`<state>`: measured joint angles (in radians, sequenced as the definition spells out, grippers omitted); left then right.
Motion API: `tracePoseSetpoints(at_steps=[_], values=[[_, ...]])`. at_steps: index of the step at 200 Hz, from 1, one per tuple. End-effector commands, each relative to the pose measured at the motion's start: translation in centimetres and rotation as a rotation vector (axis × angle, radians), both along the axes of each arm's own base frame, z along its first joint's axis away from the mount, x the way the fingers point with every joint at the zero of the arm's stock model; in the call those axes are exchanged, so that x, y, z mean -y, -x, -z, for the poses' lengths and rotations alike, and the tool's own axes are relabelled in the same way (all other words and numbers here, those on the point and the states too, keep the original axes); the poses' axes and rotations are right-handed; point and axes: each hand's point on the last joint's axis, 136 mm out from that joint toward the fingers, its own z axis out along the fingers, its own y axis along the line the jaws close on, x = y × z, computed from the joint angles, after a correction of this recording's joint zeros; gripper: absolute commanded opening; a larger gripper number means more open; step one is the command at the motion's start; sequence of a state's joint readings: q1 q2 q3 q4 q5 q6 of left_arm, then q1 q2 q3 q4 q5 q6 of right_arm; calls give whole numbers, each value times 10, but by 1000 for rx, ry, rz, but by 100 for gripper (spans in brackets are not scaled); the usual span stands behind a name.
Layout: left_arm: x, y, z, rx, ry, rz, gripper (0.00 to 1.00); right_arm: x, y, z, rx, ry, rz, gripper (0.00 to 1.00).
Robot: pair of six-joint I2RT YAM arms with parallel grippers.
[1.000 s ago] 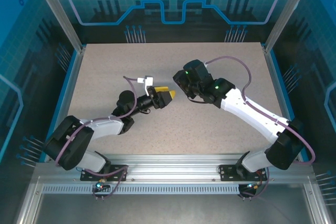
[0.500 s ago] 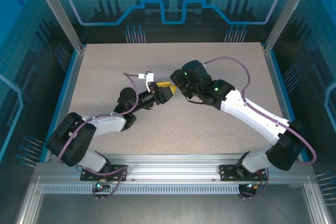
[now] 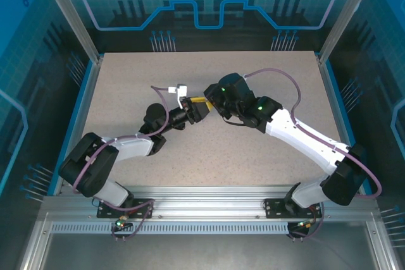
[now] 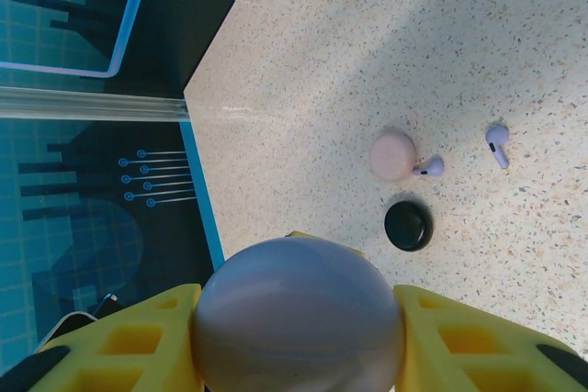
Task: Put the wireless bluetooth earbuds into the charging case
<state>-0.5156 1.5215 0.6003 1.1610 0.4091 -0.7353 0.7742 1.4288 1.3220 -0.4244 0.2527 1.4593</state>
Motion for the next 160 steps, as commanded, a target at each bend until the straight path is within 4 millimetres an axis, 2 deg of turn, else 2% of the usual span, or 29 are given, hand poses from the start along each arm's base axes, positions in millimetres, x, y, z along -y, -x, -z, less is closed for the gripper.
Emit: tracePoseSetpoints(at_steps=[1, 36, 75, 108, 160], values=[[3, 0, -21, 70, 38, 4, 65, -4, 6, -11, 26, -33, -9, 44], [3, -1, -23, 79, 46, 4, 55, -6, 7, -11, 27, -35, -13, 44], [3, -2, -26, 84, 56, 3, 53, -8, 7, -11, 28, -39, -18, 44], [3, -2, -25, 85, 59, 5, 46, -8, 7, -10, 28, -37, -16, 44], [4, -1, -25, 86, 69, 15, 23, -10, 7, -13, 35, -48, -24, 45]])
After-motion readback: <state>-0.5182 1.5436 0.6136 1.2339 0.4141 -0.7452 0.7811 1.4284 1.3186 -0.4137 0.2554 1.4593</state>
